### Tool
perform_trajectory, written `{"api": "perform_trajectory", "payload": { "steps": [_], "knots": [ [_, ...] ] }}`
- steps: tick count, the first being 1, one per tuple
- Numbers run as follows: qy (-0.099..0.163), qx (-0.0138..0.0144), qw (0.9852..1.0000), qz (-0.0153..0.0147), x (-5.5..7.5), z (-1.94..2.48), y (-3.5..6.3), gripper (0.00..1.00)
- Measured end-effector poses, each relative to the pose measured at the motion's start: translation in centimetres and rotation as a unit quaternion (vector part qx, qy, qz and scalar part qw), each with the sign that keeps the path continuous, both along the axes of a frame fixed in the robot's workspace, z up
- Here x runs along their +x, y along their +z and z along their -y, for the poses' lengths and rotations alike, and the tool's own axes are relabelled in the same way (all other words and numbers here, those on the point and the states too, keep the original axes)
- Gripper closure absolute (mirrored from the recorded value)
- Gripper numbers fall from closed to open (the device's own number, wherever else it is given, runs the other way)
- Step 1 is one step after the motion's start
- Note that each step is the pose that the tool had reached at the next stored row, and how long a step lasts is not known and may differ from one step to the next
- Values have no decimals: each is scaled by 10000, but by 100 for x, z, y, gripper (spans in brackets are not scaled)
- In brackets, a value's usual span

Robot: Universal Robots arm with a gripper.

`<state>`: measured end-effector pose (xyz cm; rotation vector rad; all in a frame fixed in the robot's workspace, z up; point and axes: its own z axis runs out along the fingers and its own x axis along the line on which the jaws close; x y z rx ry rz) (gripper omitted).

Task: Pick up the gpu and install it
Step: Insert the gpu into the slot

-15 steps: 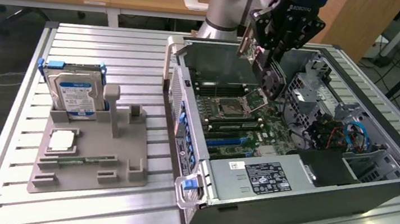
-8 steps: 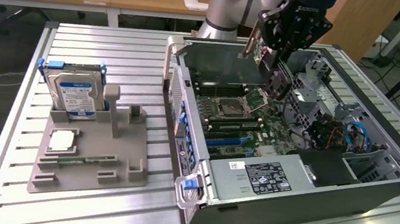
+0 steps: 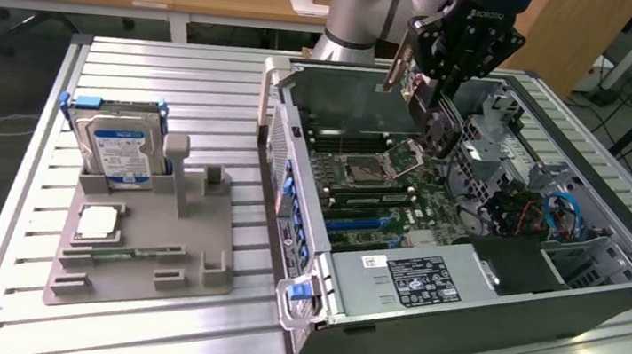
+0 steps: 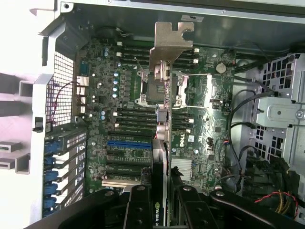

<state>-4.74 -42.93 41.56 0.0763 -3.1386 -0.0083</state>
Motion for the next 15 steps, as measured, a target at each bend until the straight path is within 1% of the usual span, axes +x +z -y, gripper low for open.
{"api": "perform_trajectory", "payload": {
  "steps": [9,15],
  "knots": [
    [8,0,10000,0,0,0,0,74],
    [231,0,9997,0,0,0,-3,74]
  ]
}}
